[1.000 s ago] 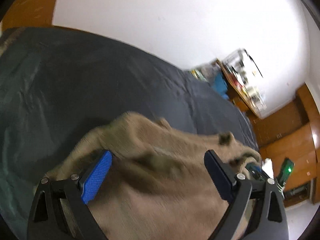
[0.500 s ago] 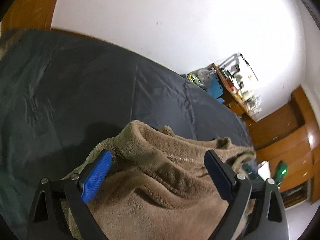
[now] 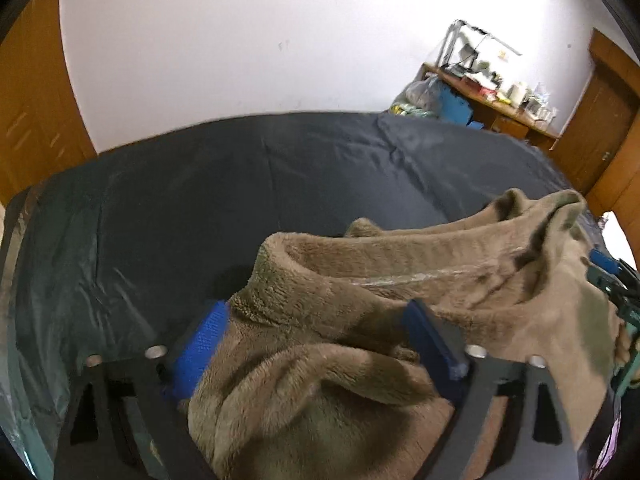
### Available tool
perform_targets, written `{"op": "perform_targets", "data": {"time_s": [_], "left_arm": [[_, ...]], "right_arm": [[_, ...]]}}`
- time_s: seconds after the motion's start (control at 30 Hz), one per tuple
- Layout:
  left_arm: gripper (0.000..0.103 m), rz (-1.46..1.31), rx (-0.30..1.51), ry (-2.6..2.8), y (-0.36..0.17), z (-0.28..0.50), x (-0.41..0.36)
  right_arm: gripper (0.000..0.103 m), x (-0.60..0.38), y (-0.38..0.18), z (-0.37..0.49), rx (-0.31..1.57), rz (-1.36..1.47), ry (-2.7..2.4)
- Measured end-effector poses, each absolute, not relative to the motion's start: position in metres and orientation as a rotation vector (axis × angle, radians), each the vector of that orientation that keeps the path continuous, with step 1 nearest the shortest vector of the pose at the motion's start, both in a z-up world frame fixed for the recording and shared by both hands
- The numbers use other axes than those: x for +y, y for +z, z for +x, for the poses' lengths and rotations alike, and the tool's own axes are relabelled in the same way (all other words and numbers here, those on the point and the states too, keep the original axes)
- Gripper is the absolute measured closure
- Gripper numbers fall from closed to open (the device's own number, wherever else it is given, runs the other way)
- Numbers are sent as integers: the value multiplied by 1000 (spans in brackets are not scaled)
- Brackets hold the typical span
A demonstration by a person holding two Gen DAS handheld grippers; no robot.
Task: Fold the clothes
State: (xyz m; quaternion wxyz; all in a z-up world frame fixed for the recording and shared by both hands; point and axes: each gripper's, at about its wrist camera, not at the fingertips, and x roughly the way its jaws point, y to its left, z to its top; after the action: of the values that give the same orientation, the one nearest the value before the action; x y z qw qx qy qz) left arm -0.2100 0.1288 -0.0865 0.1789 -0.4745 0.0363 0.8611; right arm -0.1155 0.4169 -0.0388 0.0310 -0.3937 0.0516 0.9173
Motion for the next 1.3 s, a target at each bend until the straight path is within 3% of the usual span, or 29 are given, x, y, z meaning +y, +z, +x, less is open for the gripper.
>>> {"op": "perform_targets", "data": {"time_s": [0.3, 0.6, 0.7, 0.8, 0.93, 1.1, 1.3], "left_arm": [[36, -1462, -196, 2518, -100, -234, 91], [32, -1399, -281, 2453, -94, -223, 65], [24, -1339, -319, 2417, -86, -218, 63], [24, -1329, -297, 2408, -84, -219, 67], [24, -1428, -240, 2536, -89, -229, 67], [24, -1441, -411, 2558, -95, -236, 43], [24, -1357, -562, 2444, -80, -227, 22]], "right_arm": [[29, 418, -53, -113, 162, -1261, 2777], [29, 412, -28, -133, 26, -1237, 2751], [29, 425, -25, -150, 130, -1243, 2735], [29, 438, -31, -168, 239, -1291, 2718], [29, 445, -46, -186, 245, -1341, 2658], [29, 458, -39, -195, 174, -1189, 2564], [29, 479, -50, -192, 318, -1235, 2549]]}}
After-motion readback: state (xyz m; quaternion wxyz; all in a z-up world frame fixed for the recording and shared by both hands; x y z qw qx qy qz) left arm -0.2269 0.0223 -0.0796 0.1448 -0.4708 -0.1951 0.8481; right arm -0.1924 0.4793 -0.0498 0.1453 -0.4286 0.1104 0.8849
